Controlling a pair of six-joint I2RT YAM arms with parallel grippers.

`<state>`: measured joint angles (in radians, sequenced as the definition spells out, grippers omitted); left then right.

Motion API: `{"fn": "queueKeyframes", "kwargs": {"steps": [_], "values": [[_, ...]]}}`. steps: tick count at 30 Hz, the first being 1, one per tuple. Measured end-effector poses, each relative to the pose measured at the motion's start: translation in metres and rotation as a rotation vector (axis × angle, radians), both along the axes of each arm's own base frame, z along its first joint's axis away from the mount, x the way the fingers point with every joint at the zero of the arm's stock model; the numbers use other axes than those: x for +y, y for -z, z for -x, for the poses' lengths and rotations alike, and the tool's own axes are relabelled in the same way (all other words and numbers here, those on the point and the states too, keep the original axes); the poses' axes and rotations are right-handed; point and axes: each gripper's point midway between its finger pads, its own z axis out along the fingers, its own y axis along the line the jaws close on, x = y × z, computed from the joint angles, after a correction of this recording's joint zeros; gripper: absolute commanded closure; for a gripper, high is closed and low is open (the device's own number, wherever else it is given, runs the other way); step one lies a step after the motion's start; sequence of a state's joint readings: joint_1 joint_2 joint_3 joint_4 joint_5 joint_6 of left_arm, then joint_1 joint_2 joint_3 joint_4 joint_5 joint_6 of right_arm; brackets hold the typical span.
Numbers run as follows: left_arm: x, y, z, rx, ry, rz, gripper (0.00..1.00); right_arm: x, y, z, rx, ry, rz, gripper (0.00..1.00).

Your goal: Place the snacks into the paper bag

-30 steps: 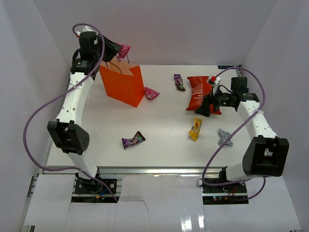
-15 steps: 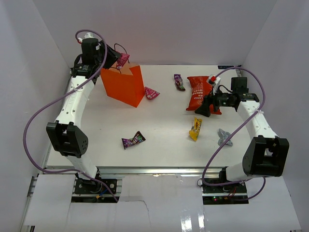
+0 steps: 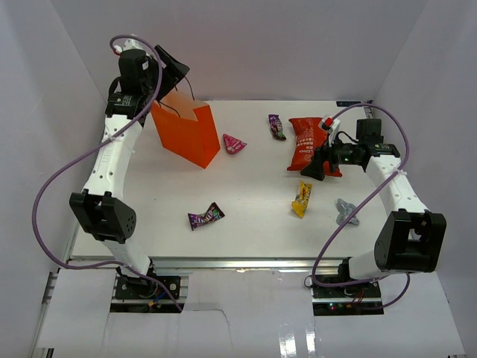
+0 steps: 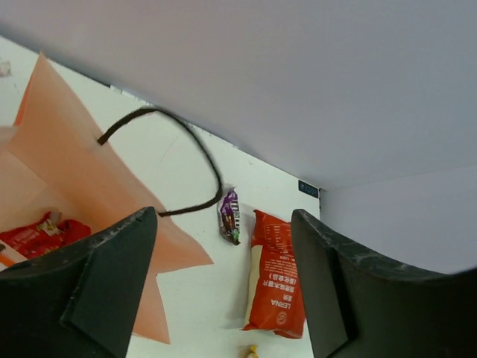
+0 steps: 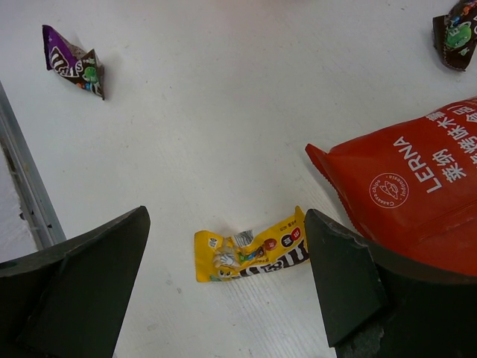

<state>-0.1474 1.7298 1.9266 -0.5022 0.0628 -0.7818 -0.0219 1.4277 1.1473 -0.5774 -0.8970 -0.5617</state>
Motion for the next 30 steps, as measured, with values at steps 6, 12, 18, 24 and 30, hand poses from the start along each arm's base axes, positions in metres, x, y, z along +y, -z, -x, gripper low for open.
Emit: {"fn": "queueKeyframes", "kwargs": {"steps": [6, 12, 18, 24, 30], "values": [[-0.010, -0.039, 0.007, -0.140, 0.108, -0.074, 0.02, 0.024, 0.009, 0.009, 0.020, -0.093, 0.046, 0.10], [-0.022, -0.078, 0.053, -0.301, 0.256, -0.162, 0.02, 0.084, 0.033, 0.057, -0.017, -0.460, 0.153, 0.10], [-0.011, -0.070, 0.148, -0.344, 0.276, -0.191, 0.02, 0.126, 0.036, 0.110, -0.350, -0.927, 0.214, 0.10], [0.018, -0.043, 0.228, -0.324, 0.163, -0.172, 0.02, 0.197, 0.047, 0.136, -0.508, -1.194, 0.234, 0.10], [0.040, -0.027, 0.271, -0.291, 0.051, -0.120, 0.02, 0.266, 0.085, 0.150, -0.523, -1.241, 0.302, 0.08]]}}
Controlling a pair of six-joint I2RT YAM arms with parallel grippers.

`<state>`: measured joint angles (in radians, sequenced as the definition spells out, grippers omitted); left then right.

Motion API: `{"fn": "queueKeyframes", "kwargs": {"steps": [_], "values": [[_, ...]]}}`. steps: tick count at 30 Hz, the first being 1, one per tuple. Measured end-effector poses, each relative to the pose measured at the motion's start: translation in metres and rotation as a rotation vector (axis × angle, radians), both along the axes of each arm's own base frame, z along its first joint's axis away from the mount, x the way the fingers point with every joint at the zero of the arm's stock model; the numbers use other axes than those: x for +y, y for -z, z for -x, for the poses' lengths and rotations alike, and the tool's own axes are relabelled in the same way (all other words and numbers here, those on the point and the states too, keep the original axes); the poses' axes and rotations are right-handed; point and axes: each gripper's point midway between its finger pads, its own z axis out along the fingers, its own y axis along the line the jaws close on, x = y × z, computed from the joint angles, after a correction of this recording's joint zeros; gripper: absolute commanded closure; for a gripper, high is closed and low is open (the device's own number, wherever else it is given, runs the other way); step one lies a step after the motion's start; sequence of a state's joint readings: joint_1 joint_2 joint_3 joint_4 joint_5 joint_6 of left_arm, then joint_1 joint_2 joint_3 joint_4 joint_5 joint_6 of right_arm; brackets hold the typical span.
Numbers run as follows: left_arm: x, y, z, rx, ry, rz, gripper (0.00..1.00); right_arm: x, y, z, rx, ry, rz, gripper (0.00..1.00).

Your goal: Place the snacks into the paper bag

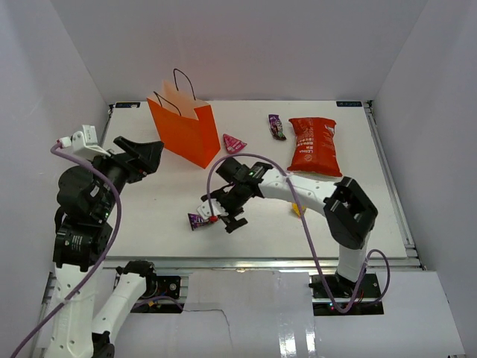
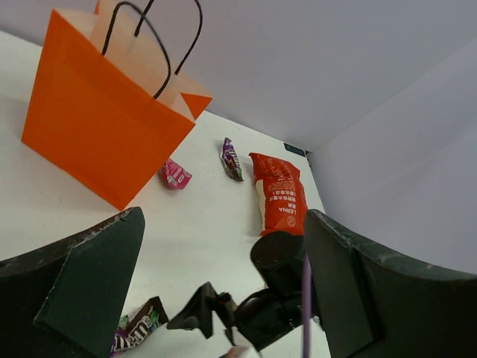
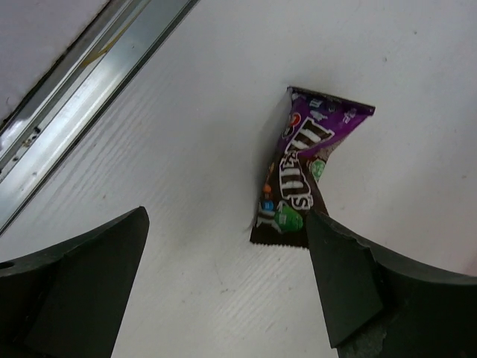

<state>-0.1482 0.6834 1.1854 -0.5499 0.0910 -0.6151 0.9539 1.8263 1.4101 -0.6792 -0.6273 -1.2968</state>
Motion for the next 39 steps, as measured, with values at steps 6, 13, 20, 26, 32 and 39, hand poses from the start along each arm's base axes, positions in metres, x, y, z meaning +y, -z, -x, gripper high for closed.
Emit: {"fn": "queueKeyframes", "kwargs": {"steps": [6, 13, 20, 26, 32, 39], "values": [[0.012, 0.017, 0.023, 0.062, -0.059, 0.036, 0.02, 0.047, 0.030, 0.003, 0.012, 0.106, 0.039, 0.05], [0.020, 0.029, 0.040, 0.107, -0.100, 0.058, 0.02, 0.070, 0.056, -0.021, 0.027, 0.293, 0.059, 0.07], [0.022, 0.034, 0.042, 0.129, -0.109, 0.061, 0.02, 0.068, 0.072, -0.027, 0.044, 0.381, 0.091, 0.35], [0.023, 0.035, 0.042, 0.130, -0.115, 0.064, 0.02, 0.063, 0.077, -0.025, 0.075, 0.409, 0.099, 0.62], [0.023, 0.034, 0.042, 0.129, -0.117, 0.068, 0.02, 0.055, 0.063, -0.028, 0.147, 0.428, 0.075, 0.73], [0.023, 0.032, 0.044, 0.120, -0.116, 0.075, 0.02, 0.035, -0.014, -0.062, 0.286, 0.506, -0.079, 0.77]]}}
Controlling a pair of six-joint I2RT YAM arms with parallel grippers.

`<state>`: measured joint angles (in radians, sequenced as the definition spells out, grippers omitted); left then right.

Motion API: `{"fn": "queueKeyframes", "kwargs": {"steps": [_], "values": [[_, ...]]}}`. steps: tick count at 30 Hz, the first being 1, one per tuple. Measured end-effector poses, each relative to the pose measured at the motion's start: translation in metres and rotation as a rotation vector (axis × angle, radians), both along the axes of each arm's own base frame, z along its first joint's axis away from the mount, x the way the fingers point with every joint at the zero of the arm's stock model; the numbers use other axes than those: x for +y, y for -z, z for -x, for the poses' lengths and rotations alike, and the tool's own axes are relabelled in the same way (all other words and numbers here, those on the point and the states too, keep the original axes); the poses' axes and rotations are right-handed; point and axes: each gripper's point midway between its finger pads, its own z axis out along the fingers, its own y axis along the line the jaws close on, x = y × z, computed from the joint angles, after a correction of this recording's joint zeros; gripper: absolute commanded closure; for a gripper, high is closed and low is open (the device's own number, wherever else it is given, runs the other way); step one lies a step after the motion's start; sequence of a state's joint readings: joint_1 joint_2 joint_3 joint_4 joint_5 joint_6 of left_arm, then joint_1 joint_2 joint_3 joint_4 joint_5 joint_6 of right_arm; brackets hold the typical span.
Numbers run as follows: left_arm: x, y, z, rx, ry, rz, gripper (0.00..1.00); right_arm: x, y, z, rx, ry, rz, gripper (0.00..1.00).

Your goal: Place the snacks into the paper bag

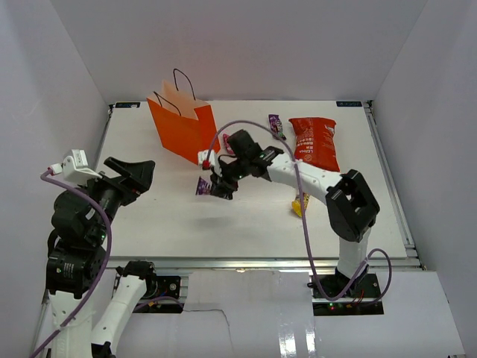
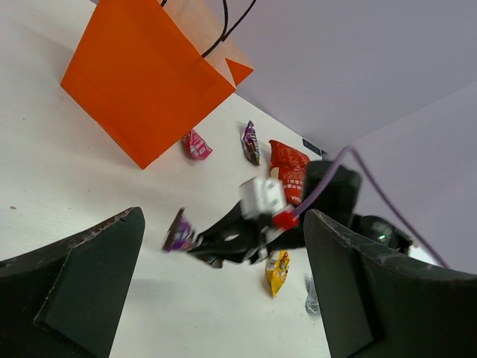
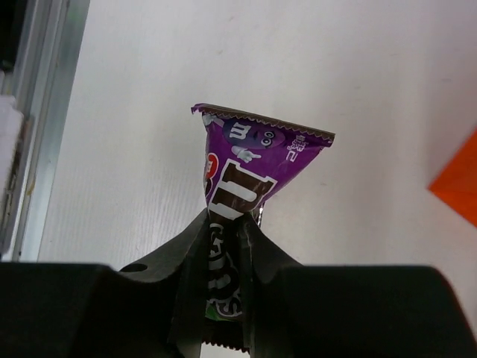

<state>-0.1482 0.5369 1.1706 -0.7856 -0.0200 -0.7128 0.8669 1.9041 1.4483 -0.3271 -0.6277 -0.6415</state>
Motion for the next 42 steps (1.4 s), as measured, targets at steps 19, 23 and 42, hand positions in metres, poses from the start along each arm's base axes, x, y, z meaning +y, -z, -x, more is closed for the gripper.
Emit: {"fn": "queueKeyframes", "kwargs": {"steps": [19, 23, 42], "values": [[-0.009, 0.011, -0.011, -0.001, 0.042, 0.009, 0.02, 0.051, -0.316, -0.157, -0.212, 0.353, -0.737, 0.77], [-0.012, 0.019, -0.011, 0.014, 0.053, 0.019, 0.02, 0.077, -0.275, -0.181, -0.193, 0.423, -0.724, 0.77], [-0.018, 0.023, -0.013, 0.036, 0.079, 0.042, 0.02, 0.091, -0.229, -0.217, -0.294, 0.509, -0.718, 0.44]]}}
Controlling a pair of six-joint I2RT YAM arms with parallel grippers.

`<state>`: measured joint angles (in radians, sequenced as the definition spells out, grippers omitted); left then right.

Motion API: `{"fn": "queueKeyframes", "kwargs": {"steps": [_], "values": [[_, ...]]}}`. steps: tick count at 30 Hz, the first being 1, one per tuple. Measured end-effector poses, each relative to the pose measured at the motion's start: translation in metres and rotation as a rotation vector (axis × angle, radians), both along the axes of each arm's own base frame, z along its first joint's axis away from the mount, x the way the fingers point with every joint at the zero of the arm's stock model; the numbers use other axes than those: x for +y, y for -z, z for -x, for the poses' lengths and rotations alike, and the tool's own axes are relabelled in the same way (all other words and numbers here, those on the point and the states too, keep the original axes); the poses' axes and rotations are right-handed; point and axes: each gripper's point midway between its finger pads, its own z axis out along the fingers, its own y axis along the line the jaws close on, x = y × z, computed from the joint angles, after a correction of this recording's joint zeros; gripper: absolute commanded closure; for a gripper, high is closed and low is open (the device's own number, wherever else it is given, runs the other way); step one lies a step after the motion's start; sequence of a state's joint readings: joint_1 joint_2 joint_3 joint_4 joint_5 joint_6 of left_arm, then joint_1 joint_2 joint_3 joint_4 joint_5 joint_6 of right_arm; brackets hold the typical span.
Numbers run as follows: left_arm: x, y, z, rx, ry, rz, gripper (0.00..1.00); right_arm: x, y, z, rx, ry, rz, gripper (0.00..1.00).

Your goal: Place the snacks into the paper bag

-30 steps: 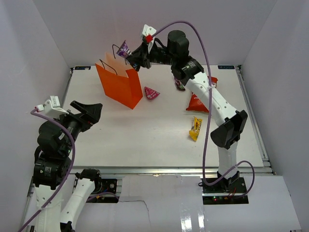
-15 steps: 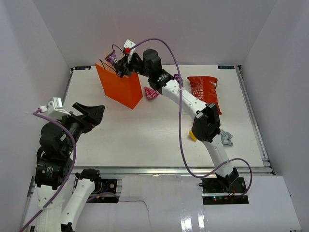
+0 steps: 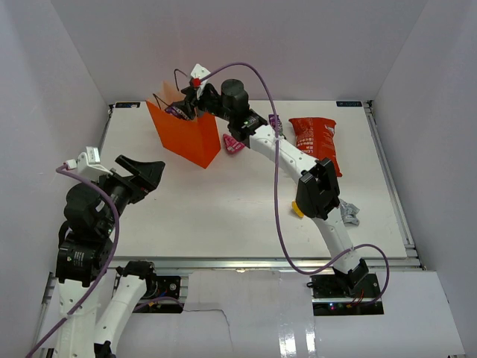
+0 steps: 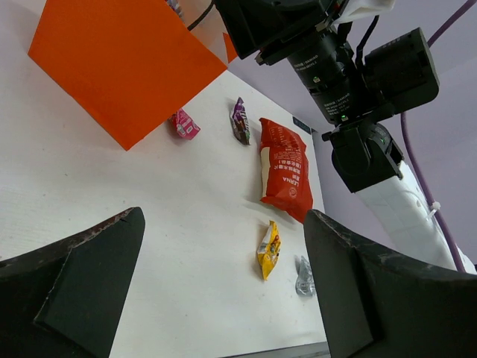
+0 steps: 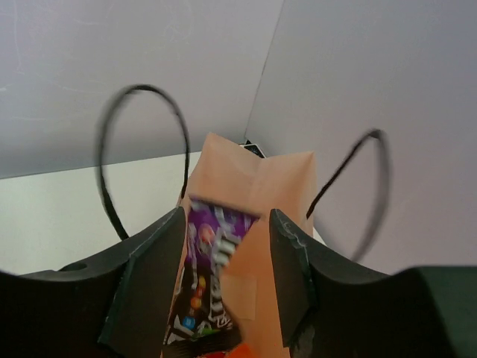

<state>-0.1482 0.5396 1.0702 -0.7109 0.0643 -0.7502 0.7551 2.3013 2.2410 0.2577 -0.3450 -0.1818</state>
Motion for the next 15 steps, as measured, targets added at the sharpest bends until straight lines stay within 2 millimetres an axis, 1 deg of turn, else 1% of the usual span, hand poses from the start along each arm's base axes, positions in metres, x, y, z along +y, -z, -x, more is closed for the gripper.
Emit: {"fn": "queueKeyframes", "kwargs": {"steps": [2, 6, 9, 11, 12, 13, 15], "values": [[-0.001, 0.001, -0.001, 0.007, 0.005, 0.002, 0.02, 0.000, -0.002, 0.000, -0.006, 0.003, -0.004, 0.41], [-0.004, 0.003, -0.003, 0.008, 0.020, 0.009, 0.02, -0.004, -0.002, 0.001, 0.014, 0.004, -0.005, 0.39], [-0.008, 0.008, -0.005, 0.013, 0.038, 0.014, 0.02, -0.020, -0.013, 0.004, 0.048, 0.001, -0.009, 0.36], [-0.011, 0.013, -0.007, 0.018, 0.054, 0.016, 0.02, -0.040, -0.029, 0.005, 0.069, 0.009, -0.012, 0.30], [-0.013, 0.016, -0.008, 0.020, 0.065, 0.019, 0.02, -0.056, -0.039, 0.006, 0.081, 0.019, -0.011, 0.28], [-0.016, 0.021, -0.009, 0.028, 0.076, 0.022, 0.02, -0.072, -0.048, 0.005, 0.086, 0.035, -0.010, 0.24], [-0.021, 0.030, -0.012, 0.040, 0.102, 0.029, 0.02, -0.115, -0.058, 0.008, 0.117, 0.077, 0.013, 0.20]]}}
